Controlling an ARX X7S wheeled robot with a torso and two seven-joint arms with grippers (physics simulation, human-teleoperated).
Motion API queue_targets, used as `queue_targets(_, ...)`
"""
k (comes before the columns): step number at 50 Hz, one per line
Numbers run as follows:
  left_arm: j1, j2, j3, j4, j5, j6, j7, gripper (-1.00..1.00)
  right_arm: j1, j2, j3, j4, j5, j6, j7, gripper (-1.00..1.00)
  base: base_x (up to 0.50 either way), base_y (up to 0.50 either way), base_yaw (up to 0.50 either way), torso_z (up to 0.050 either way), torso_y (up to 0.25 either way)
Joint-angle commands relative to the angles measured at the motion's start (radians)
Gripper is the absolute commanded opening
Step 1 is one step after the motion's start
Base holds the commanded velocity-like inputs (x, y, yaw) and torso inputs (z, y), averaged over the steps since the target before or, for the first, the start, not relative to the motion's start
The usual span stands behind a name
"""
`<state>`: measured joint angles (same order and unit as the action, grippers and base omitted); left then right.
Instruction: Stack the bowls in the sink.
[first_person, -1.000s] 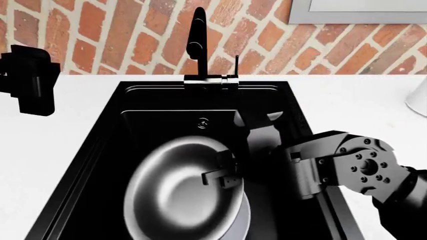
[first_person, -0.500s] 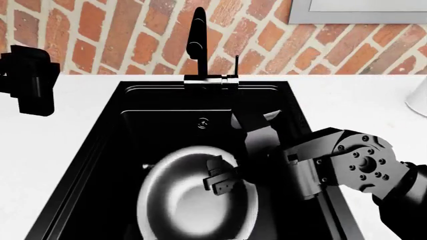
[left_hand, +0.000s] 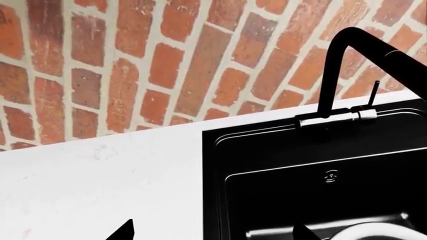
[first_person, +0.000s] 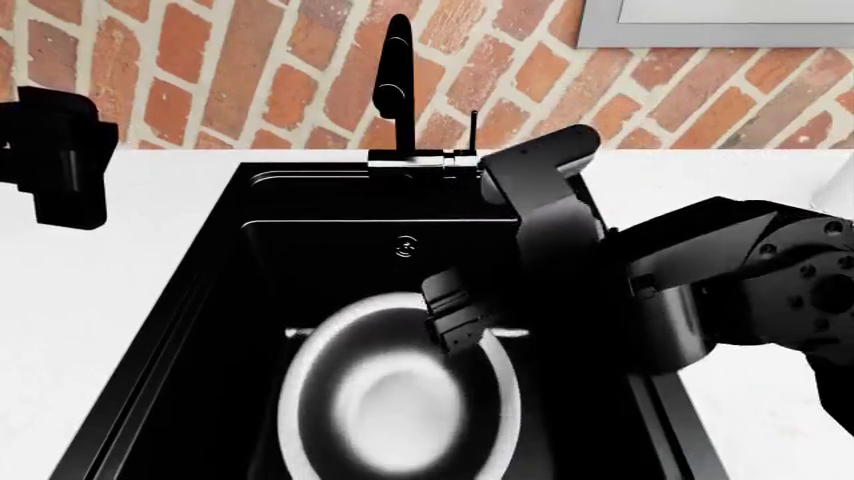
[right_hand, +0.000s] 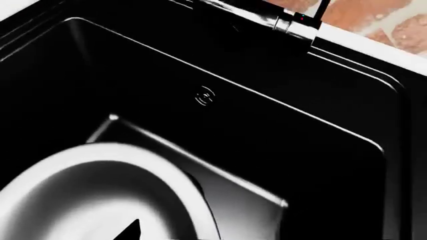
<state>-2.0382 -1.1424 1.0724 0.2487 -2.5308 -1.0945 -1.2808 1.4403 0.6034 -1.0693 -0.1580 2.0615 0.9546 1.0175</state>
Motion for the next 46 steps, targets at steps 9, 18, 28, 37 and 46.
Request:
queue_targets(9, -0.013, 0.001, -0.001, -0.004, -0.012, -0.004, -0.010, 1.00, 0.190, 0.096, 0.039, -0.116, 0.113, 0.057, 0.127, 1.00, 0.00, 0.00, 0.00, 0.000, 0.000)
queue_targets(18, -0.022, -0.003, -0.002, 0.002, -0.027, -0.001, -0.020, 1.00, 0.308, 0.166, 0.058, -0.165, 0.230, 0.070, 0.215, 1.00, 0.00, 0.00, 0.00, 0.000, 0.000)
queue_targets(28, -0.032, -0.007, -0.004, 0.002, -0.038, -0.005, -0.027, 1.00, 0.387, 0.244, 0.081, -0.226, 0.318, 0.050, 0.293, 1.00, 0.00, 0.00, 0.00, 0.000, 0.000)
queue_targets(37, -0.034, -0.002, -0.005, 0.000, -0.036, -0.004, -0.028, 1.00, 0.449, 0.312, 0.104, -0.253, 0.357, 0.045, 0.340, 1.00, 0.00, 0.00, 0.00, 0.000, 0.000)
queue_targets(46, -0.038, 0.000, -0.013, 0.003, -0.034, 0.000, -0.026, 1.00, 0.494, 0.344, 0.148, -0.279, 0.323, 0.034, 0.353, 1.00, 0.00, 0.00, 0.00, 0.000, 0.000)
